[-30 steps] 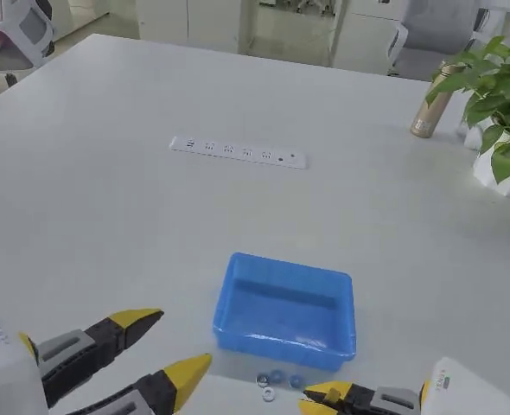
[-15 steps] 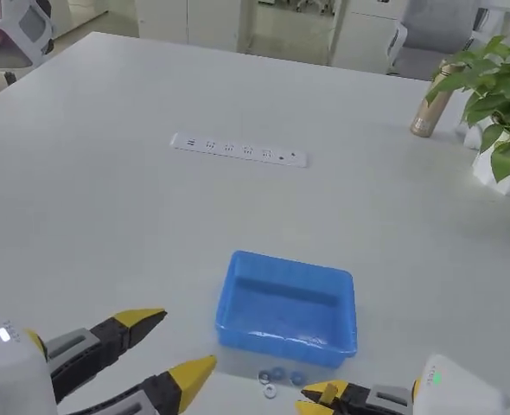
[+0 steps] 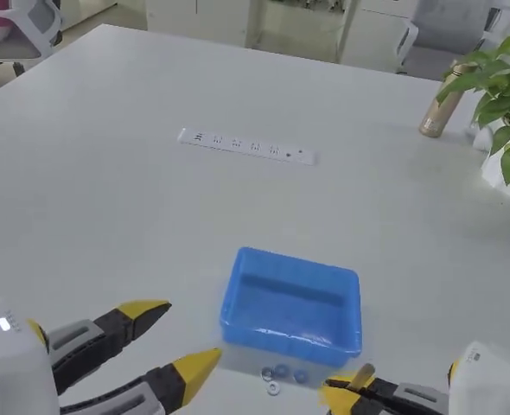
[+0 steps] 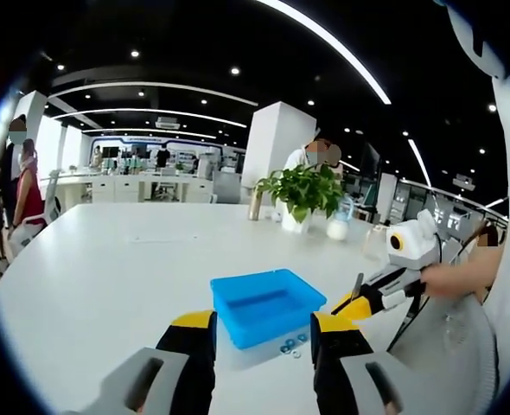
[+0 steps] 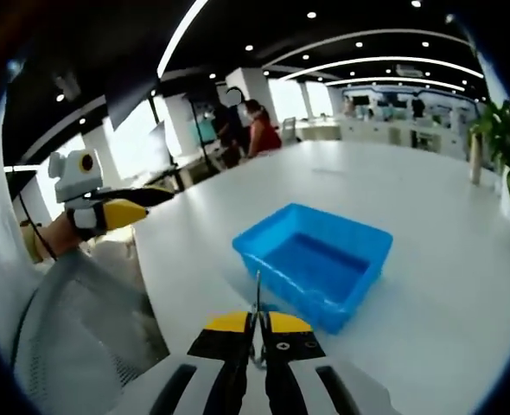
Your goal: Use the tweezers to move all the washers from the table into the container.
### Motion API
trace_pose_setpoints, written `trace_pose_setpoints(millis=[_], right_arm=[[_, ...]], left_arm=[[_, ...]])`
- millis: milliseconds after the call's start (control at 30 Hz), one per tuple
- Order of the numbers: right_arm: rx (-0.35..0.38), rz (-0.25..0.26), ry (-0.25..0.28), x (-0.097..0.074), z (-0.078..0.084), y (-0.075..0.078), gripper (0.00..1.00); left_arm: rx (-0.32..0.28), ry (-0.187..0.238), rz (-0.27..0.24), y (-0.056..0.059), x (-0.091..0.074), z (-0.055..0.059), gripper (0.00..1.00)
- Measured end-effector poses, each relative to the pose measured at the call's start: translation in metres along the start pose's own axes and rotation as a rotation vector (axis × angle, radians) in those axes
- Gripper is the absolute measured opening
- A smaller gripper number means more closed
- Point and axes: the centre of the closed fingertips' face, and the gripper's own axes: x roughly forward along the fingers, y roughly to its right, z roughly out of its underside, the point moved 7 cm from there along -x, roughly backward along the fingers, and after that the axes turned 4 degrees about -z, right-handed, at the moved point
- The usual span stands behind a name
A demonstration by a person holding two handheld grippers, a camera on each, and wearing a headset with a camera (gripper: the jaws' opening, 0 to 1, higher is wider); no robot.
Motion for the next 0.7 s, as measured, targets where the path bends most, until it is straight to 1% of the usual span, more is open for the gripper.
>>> trace_pose_setpoints(millis=[67,133,200,233,367,400,433,467,533,567,700], right_arm=[[0.021,-0.003,0.037,-0.004,-0.012,-0.001,0.02],[0.015,0.003,0.059,-0.008,-0.023,-0.001,0.02],[0.002,0.013,0.078,-0.012,-0.035,0.0,0.02],[-0.008,0.017,0.091,-0.014,-0.042,0.001,0.02],[-0.013,0.049,0.132,-0.017,-0.062,0.012,0.02],[-0.004,0.056,0.152,-0.016,-0.068,0.017,0.02],[-0.001,0.057,0.156,-0.016,-0.07,0.019,0.02],[0.008,0.064,0.167,-0.014,-0.074,0.025,0.02],[0.013,0.082,0.161,-0.008,-0.078,0.036,0.02],[-0.006,0.096,0.149,-0.004,-0.079,0.042,0.02],[-0.024,0.111,0.108,0.011,-0.078,0.054,0.03]], left_arm=[[0.009,-0.001,0.003,0.001,0.001,0.0,0.47],[0.015,-0.005,0.002,0.001,0.002,0.001,0.5],[-0.009,-0.013,0.015,0.0,0.002,0.002,0.53],[-0.011,-0.01,0.013,0.0,0.002,0.002,0.54],[-0.003,0.025,-0.015,-0.002,0.0,-0.002,0.63],[0.001,0.031,-0.023,-0.003,-0.001,-0.003,0.65],[0.01,0.039,-0.04,-0.004,-0.001,-0.004,0.68],[0.019,0.044,-0.051,-0.005,-0.001,-0.005,0.71],[0.034,0.064,-0.07,-0.005,-0.002,-0.007,0.77],[0.042,0.071,-0.079,-0.006,-0.003,-0.008,0.8],[0.063,0.08,-0.107,-0.007,-0.003,-0.009,0.9]])
